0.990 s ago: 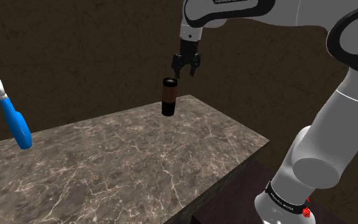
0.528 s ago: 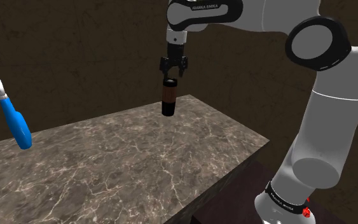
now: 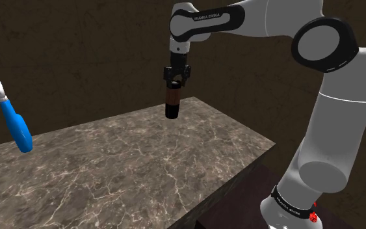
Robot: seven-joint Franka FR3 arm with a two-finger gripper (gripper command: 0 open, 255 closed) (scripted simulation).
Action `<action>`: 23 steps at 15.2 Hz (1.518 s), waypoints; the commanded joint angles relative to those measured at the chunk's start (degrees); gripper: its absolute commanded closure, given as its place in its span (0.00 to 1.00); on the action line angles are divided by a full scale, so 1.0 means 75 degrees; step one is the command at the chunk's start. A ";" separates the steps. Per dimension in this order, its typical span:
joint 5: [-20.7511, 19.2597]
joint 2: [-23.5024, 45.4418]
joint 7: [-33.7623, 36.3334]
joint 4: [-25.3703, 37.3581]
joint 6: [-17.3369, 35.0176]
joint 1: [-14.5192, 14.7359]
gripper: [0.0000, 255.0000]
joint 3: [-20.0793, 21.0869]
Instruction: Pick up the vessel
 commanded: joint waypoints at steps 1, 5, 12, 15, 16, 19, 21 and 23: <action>0.0001 -0.0007 -0.0001 -0.0024 0.0018 0.0001 1.00 0.0001; 0.0002 0.0000 0.0001 -0.0017 0.0018 0.0002 1.00 0.0002; 0.0001 0.0000 0.0000 0.0289 -0.0288 -0.0001 1.00 0.0000; 0.0001 0.0020 0.0002 0.0625 -0.0604 -0.0003 1.00 -0.0001; 0.0001 0.0031 0.0003 0.0743 -0.0710 -0.0004 1.00 -0.0001; 0.0003 0.0077 0.0004 0.1114 -0.1036 -0.0006 1.00 -0.0002; 0.0005 0.0118 0.0005 0.1378 -0.1258 -0.0009 1.00 -0.0003; 0.0007 0.0170 0.0005 0.1657 -0.1485 -0.0011 1.00 -0.0004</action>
